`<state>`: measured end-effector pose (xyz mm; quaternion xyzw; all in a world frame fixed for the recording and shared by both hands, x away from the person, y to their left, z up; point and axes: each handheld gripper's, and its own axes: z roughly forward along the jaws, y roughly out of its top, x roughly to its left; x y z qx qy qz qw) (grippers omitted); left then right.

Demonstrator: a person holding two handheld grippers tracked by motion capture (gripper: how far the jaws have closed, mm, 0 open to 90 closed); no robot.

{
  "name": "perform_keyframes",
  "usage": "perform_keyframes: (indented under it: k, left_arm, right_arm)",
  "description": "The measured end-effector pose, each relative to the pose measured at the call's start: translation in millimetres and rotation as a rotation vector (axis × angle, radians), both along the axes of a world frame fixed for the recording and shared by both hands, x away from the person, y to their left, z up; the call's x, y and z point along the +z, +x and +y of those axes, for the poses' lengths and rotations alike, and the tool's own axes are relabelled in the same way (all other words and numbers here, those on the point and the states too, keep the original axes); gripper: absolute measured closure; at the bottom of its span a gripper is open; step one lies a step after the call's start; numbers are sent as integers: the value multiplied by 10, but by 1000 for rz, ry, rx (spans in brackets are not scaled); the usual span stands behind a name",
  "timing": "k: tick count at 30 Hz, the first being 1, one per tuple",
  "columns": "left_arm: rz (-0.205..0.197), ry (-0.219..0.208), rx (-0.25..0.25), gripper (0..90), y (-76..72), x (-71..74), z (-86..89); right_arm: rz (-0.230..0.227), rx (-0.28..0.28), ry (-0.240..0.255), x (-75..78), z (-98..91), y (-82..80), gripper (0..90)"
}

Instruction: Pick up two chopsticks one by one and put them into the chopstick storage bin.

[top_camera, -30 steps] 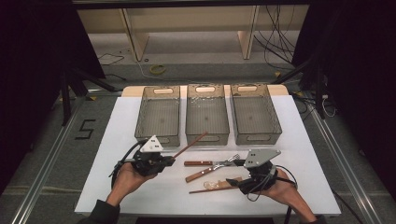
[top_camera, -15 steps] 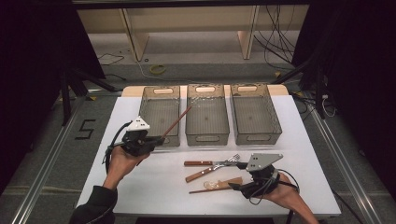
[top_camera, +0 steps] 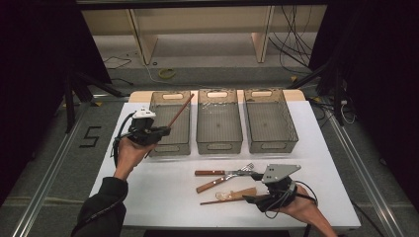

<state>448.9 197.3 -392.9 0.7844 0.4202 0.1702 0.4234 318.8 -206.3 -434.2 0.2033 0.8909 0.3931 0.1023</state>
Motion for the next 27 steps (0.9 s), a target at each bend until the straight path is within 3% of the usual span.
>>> perform_keyframes:
  k: [11,27]
  left_arm:
    - [16,15,57,840,281,8,38]
    - [37,-4,140,839,598,-149,181]
  right_arm:
    - [3,11,-1,-13,6,-7,276]
    - [8,20,-3,-24,3,-4,274]
